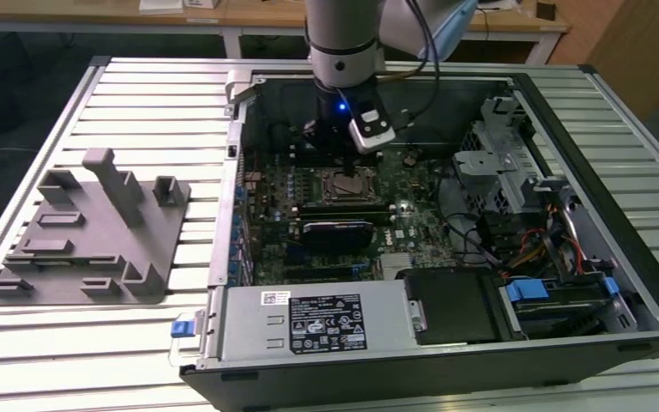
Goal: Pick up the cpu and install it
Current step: 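Install the first cpu locking lever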
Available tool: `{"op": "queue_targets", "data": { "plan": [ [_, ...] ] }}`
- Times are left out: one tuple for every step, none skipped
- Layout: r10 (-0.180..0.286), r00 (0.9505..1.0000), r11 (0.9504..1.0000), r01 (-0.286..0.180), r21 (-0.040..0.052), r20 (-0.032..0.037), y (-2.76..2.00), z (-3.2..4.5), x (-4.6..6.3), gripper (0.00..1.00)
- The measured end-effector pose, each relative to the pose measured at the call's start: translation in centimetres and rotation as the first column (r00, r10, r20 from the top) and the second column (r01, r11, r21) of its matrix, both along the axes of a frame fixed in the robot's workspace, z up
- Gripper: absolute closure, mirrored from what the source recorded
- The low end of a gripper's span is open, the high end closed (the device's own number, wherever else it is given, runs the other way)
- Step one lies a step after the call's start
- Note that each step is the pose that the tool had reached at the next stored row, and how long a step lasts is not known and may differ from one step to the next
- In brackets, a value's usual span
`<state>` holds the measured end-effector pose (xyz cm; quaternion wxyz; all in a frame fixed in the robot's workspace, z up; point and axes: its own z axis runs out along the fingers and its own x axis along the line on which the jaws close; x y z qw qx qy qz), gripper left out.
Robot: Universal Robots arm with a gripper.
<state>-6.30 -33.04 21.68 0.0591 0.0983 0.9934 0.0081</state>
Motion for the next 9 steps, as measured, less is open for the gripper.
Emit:
{"op": "queue_targets", "data": {
  "plan": [
    [0.0, 0.9998, 1.0, 0.0, -0.001, -0.0179, 0.0, -0.01, 0.14, 0.89],
    [0.0, 0.9994, 1.0, 0.0, -0.0021, -0.0358, 0.0, -0.01, 0.3, 0.89],
    [0.0, 0.9986, 1.0, 0.0, -0.0035, -0.0531, 0.0, -0.01, 0.45, 0.89],
    [0.0, 0.9976, 1.0, 0.0, -0.0047, -0.0692, 0.0, -0.01, 0.61, 0.89],
    [0.0, 0.9967, 1.0, 0.0, -0.0059, -0.081, 0.0, -0.02, 0.78, 0.89],
    [0.0, 0.9965, 1.0, 0.0, -0.0059, -0.084, 0.0, -0.02, 0.92, 0.89],
    [0.0, 0.9965, 1.0, 0.0, -0.0059, -0.084, 0.0, -0.02, 0.96, 0.89],
    [-0.001, 0.9965, 1.0, 0.0, -0.0059, -0.084, -0.01, -0.02, 0.97, 0.89],
    [-0.001, 0.9965, 1.0, 0.0, -0.0059, -0.0839, 0.0, -0.02, 0.97, 0.89]
  ]
}}
